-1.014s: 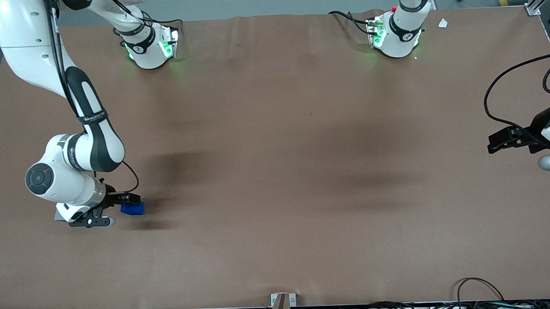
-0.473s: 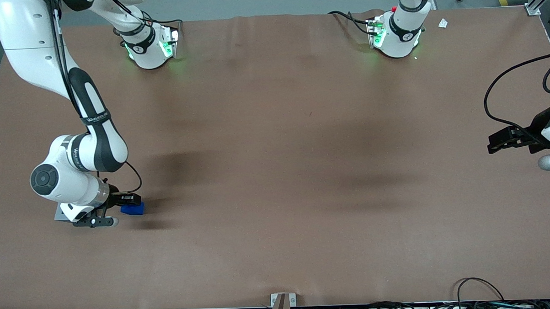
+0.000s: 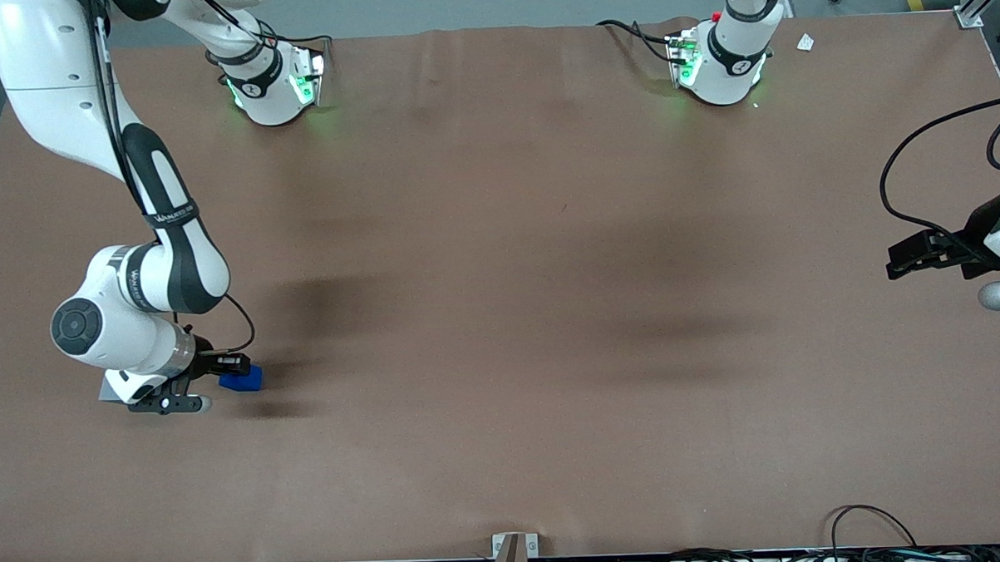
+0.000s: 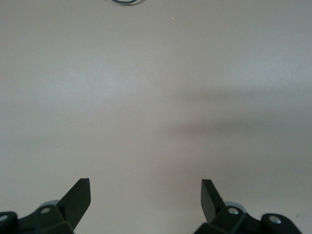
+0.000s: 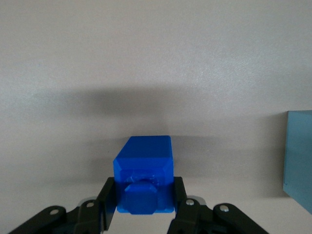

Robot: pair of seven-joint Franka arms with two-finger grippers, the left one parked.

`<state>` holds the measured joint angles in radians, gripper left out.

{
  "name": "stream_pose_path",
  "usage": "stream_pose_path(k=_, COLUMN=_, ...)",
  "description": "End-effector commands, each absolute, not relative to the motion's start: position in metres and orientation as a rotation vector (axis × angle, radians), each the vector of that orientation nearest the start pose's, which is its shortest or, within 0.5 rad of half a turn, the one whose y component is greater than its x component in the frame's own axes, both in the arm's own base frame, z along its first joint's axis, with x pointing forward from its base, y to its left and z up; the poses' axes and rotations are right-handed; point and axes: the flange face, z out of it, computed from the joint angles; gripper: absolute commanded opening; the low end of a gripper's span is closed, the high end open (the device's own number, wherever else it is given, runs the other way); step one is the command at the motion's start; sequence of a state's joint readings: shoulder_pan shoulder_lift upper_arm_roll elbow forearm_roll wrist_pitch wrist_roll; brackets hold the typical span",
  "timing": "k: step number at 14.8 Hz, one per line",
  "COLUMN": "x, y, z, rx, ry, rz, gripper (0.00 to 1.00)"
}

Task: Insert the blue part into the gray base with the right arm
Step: 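Close the right gripper on the blue block, then lift the blue block and carry it over the gray base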

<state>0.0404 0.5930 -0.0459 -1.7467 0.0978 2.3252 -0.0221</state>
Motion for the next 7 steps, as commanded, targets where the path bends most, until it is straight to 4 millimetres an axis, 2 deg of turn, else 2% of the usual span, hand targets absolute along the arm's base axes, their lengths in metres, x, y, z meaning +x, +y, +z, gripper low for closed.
stream_pose_path(k=1, x=0.666, y=0.000, z=0.232, rx=-3.079, ry=0.098, rz=0.011, gripper=0.16)
stream_pose_path(k=3, x=0.666, y=0.000, z=0.231, rx=-3.079, ry=0.098, rz=0.014, gripper=0.03)
stream_pose_path(k=7, x=0.670, y=0.000, z=0.245, rx=-3.078, ry=0.085, rz=0.025, gripper=0.00)
